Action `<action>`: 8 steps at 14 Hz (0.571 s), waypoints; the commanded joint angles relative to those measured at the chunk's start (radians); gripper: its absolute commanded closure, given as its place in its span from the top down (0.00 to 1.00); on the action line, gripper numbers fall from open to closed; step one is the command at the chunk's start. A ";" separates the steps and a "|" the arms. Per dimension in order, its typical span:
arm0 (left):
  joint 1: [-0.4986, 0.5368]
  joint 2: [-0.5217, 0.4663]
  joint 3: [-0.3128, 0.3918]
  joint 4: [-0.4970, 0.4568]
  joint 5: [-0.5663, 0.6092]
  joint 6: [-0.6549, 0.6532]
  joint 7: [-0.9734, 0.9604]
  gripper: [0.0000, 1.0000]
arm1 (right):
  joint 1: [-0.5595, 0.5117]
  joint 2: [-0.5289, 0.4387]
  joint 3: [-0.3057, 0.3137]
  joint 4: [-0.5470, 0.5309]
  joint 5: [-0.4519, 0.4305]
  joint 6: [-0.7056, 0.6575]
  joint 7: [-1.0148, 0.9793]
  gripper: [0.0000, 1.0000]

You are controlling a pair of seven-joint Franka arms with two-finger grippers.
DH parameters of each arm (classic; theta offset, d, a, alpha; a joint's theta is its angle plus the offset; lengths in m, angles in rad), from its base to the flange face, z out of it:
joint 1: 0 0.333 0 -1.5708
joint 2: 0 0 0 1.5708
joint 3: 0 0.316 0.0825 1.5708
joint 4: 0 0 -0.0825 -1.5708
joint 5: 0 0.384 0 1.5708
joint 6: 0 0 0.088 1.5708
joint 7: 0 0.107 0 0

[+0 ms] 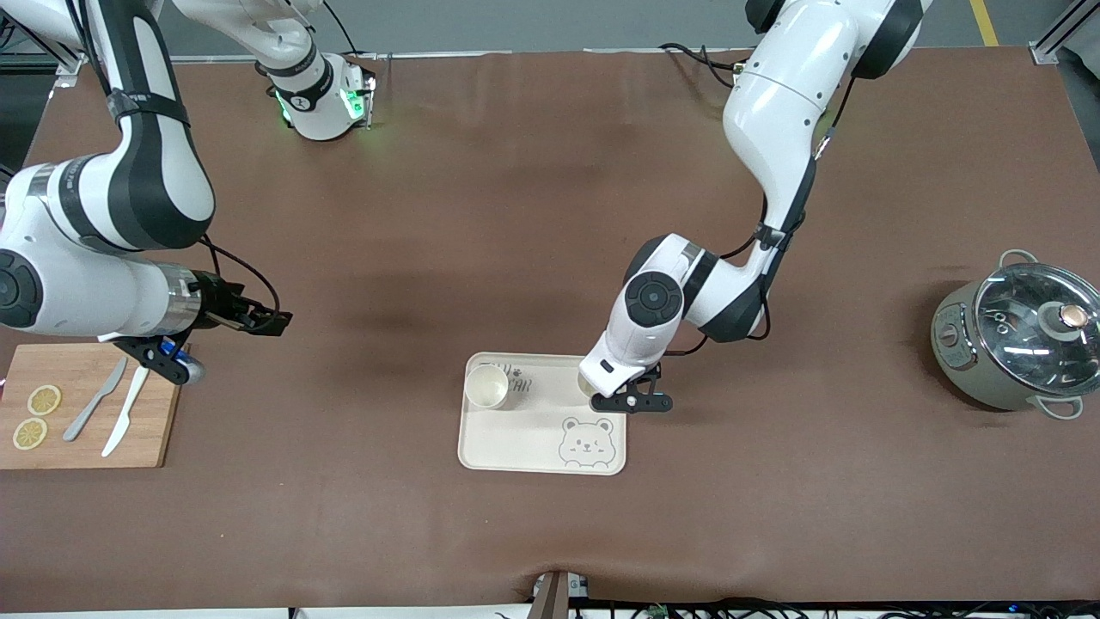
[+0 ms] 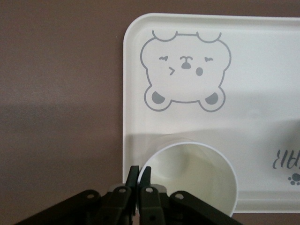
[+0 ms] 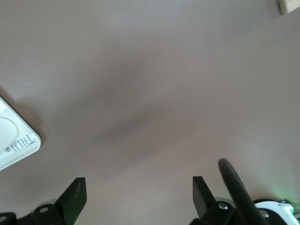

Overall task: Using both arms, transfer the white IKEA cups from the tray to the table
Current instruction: 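Close the left gripper on the cup while the right gripper reaches over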

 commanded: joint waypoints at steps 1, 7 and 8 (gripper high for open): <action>0.002 -0.029 -0.002 -0.029 -0.015 0.009 -0.001 0.00 | 0.023 0.016 -0.002 0.004 0.039 0.037 0.109 1.00; 0.010 -0.135 -0.007 -0.032 -0.039 -0.052 -0.004 0.00 | 0.089 0.056 -0.002 0.005 0.039 0.116 0.252 1.00; 0.012 -0.173 -0.007 -0.037 -0.039 -0.090 -0.004 0.00 | 0.101 0.066 -0.002 0.005 0.039 0.135 0.284 1.00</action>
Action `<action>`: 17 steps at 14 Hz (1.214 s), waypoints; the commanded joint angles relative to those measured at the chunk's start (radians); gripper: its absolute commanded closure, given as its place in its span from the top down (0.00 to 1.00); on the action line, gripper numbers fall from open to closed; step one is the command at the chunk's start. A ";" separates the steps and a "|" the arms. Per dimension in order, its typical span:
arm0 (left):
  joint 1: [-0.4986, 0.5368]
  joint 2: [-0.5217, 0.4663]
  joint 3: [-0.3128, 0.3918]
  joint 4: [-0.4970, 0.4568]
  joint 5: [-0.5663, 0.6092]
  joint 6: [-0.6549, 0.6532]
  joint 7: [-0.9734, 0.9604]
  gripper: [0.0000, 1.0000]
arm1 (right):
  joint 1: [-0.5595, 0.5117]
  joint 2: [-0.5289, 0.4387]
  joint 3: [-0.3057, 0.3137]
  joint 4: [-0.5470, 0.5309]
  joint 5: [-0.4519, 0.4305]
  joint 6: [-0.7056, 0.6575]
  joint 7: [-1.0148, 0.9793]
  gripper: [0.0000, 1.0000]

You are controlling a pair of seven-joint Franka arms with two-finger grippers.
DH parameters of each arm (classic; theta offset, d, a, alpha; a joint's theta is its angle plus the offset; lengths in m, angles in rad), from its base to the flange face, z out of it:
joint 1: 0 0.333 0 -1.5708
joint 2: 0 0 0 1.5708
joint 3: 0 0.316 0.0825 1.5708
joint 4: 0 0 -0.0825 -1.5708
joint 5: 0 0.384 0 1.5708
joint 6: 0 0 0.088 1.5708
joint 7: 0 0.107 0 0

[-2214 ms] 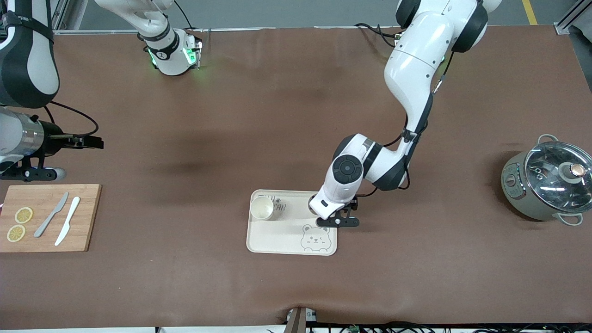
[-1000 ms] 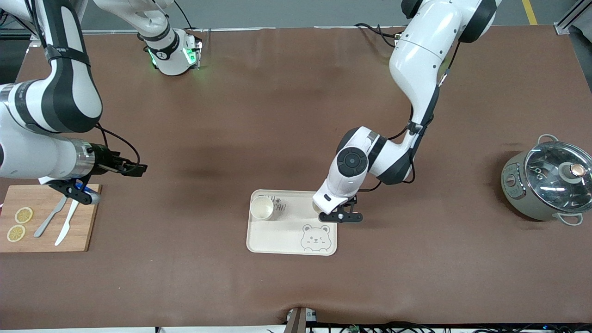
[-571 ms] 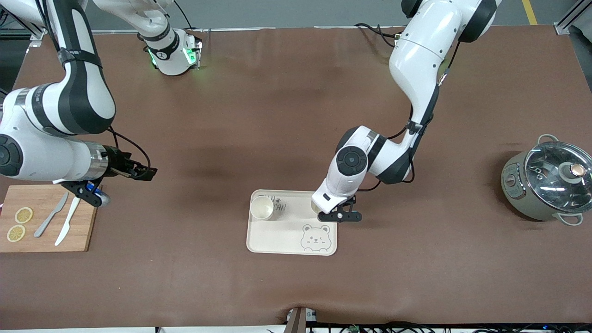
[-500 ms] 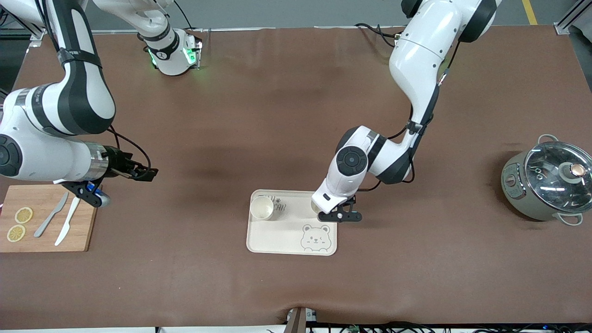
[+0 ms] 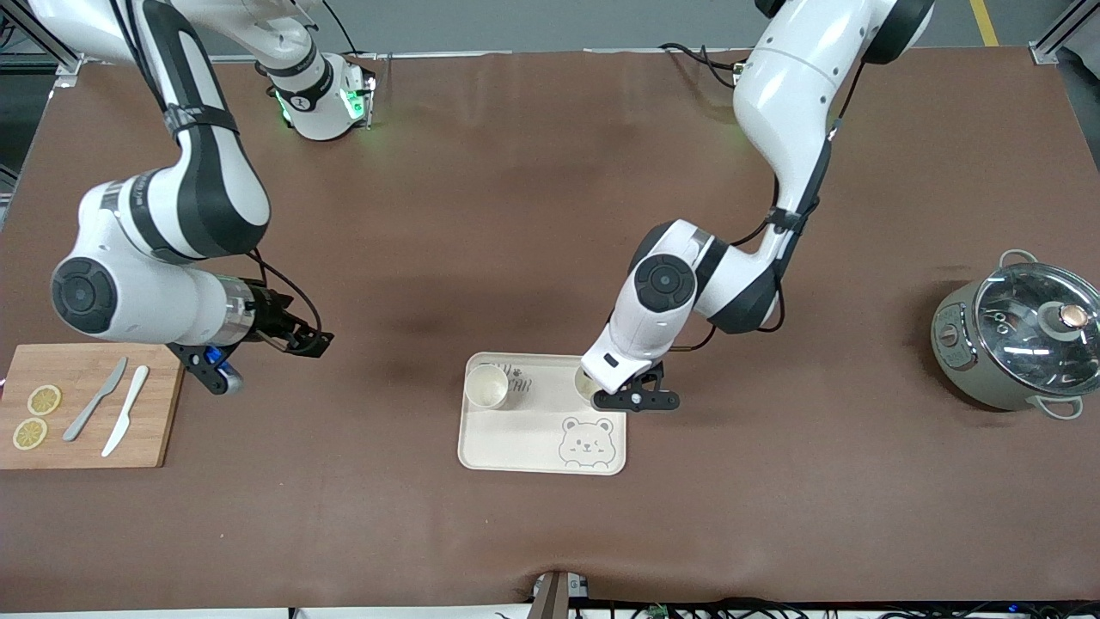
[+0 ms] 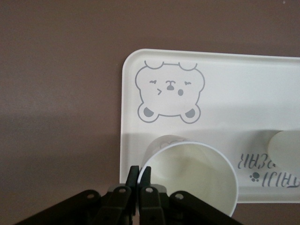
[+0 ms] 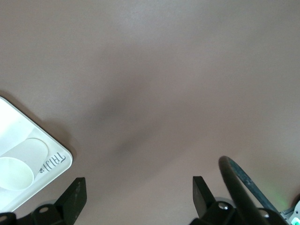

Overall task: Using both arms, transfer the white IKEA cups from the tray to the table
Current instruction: 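Close the left gripper on the cup while the right gripper reaches over, then carry the cup toward the pot while the right gripper nears the other cup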

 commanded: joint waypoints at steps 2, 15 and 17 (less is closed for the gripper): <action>0.012 -0.167 -0.007 -0.056 -0.019 -0.178 0.008 0.00 | 0.062 0.046 -0.004 0.007 0.013 0.081 0.147 1.00; 0.245 -0.700 -0.008 -0.595 -0.019 -0.230 0.399 0.00 | 0.204 0.218 -0.002 0.082 0.015 0.299 0.484 1.00; 0.288 -0.757 -0.008 -0.734 -0.021 -0.126 0.464 0.00 | 0.226 0.243 0.000 0.099 0.018 0.345 0.541 1.00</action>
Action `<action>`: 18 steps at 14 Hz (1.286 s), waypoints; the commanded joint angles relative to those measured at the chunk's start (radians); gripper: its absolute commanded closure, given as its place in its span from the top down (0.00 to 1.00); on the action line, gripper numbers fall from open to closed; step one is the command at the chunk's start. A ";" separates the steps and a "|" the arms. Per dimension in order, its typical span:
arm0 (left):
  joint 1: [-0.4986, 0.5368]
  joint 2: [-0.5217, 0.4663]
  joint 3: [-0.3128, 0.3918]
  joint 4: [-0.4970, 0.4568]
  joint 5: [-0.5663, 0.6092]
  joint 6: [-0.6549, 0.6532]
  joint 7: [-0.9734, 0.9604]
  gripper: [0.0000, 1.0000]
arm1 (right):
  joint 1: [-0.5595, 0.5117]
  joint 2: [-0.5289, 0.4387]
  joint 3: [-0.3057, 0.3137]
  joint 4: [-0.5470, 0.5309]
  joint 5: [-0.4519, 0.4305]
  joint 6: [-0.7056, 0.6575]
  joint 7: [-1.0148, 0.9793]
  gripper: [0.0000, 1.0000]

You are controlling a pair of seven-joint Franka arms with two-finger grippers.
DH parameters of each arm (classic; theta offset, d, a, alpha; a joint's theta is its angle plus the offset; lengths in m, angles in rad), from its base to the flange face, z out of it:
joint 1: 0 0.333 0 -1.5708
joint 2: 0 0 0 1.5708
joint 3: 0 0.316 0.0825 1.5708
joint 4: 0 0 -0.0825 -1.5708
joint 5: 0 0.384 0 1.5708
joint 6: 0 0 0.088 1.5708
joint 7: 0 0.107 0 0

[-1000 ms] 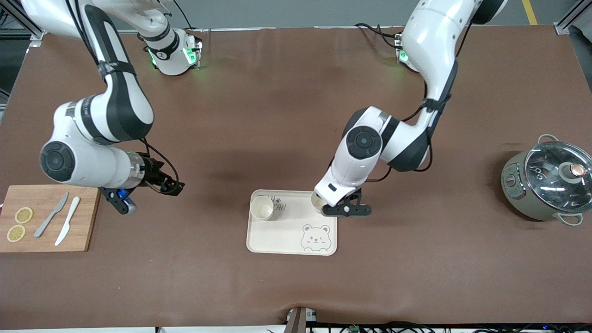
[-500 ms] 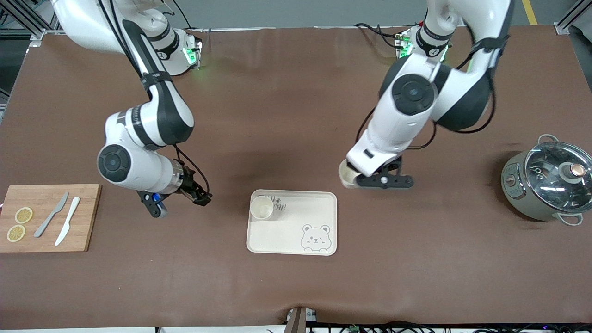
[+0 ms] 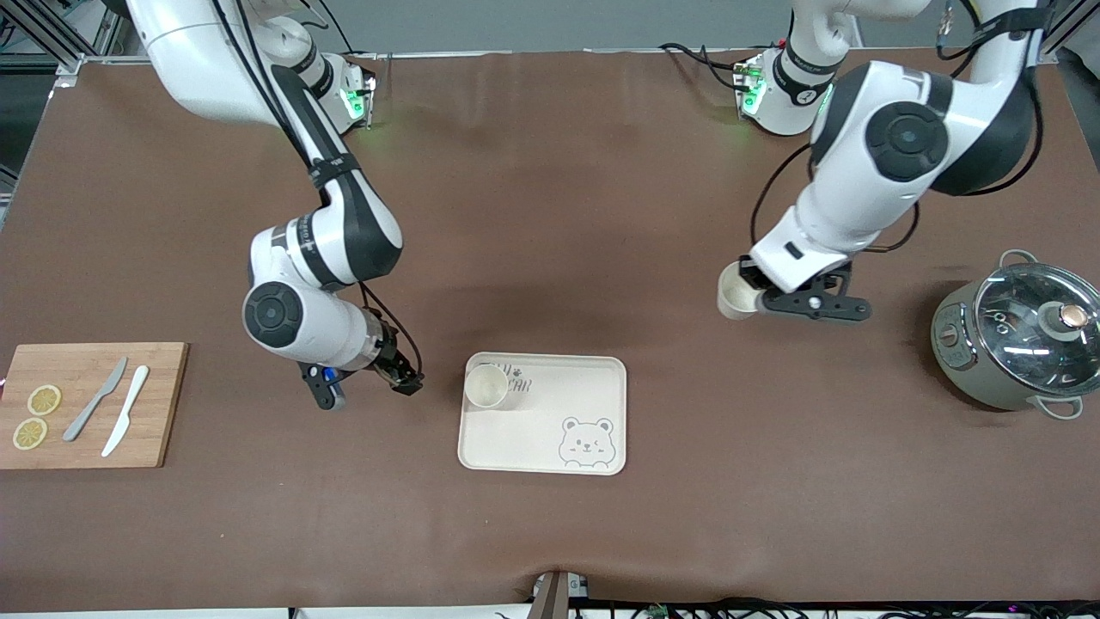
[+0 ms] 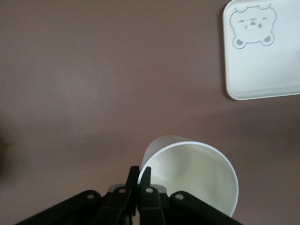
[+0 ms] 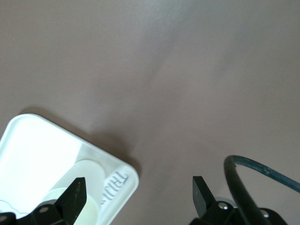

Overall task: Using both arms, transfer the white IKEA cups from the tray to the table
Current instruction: 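Carry the cup toward the pot while the right gripper nears the other cup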

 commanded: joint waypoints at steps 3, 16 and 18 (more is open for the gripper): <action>0.085 -0.125 -0.010 -0.315 -0.027 0.242 0.138 0.00 | 0.066 0.059 -0.004 0.048 0.017 0.094 0.130 1.00; 0.239 -0.139 -0.008 -0.581 -0.109 0.491 0.404 0.00 | 0.101 0.136 0.039 0.048 0.002 0.234 0.193 0.72; 0.265 -0.110 -0.010 -0.595 -0.116 0.531 0.436 0.00 | 0.104 0.144 0.039 0.048 0.005 0.235 0.193 0.63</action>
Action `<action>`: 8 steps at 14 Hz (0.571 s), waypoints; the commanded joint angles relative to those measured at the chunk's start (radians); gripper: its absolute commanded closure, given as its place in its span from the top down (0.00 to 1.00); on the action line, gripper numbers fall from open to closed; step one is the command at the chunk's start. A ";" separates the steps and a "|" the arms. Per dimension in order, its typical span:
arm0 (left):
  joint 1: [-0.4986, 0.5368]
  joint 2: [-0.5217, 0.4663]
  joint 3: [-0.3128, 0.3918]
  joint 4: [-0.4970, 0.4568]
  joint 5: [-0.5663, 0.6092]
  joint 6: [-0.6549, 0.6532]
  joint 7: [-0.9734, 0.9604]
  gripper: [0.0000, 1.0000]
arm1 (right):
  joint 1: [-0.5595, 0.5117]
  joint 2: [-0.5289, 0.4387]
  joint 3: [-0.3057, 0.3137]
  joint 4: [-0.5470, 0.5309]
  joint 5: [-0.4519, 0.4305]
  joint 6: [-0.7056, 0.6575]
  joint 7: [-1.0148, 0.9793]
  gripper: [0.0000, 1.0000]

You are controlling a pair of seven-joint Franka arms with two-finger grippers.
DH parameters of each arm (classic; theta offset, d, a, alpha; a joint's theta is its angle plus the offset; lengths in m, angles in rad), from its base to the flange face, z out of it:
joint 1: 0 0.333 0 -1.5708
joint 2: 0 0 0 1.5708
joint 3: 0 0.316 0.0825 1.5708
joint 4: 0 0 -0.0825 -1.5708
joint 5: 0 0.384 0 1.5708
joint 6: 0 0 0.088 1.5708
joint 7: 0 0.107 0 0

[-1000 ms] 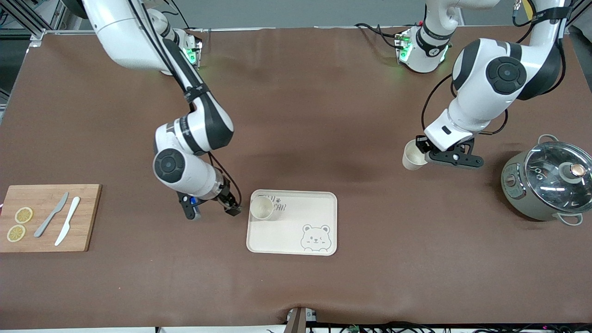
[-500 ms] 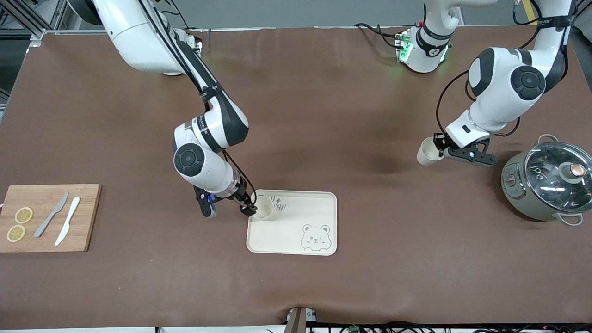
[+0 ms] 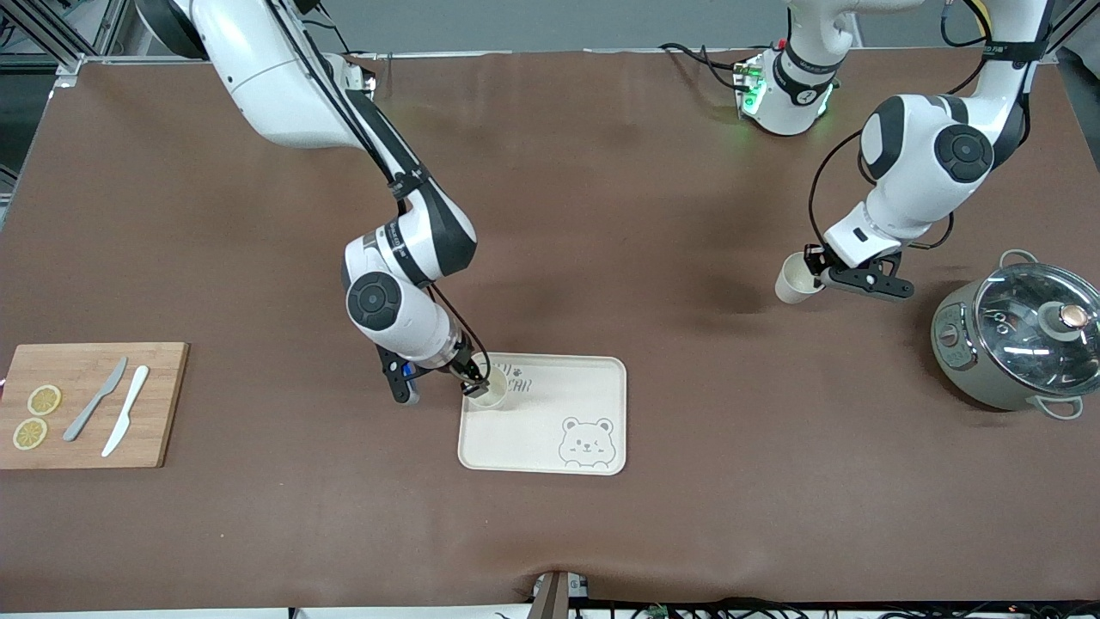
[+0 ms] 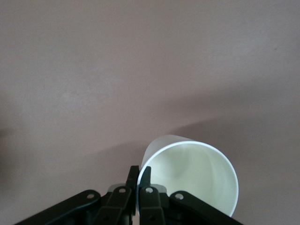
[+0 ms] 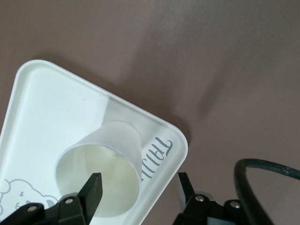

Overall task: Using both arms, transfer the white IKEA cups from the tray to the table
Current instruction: 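Carry the cup toward the pot while the right gripper nears the other cup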

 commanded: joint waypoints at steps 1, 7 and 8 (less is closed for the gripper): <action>0.031 0.028 -0.010 -0.028 -0.048 0.065 0.063 0.00 | 0.013 0.023 -0.003 0.022 0.003 0.011 0.018 0.62; 0.030 0.132 -0.011 -0.037 -0.107 0.193 0.106 0.00 | 0.015 0.026 -0.003 0.023 0.000 0.033 0.013 0.11; 0.030 0.138 -0.011 -0.036 -0.113 0.199 0.106 0.00 | 0.013 0.023 -0.003 0.023 0.000 0.030 0.009 0.00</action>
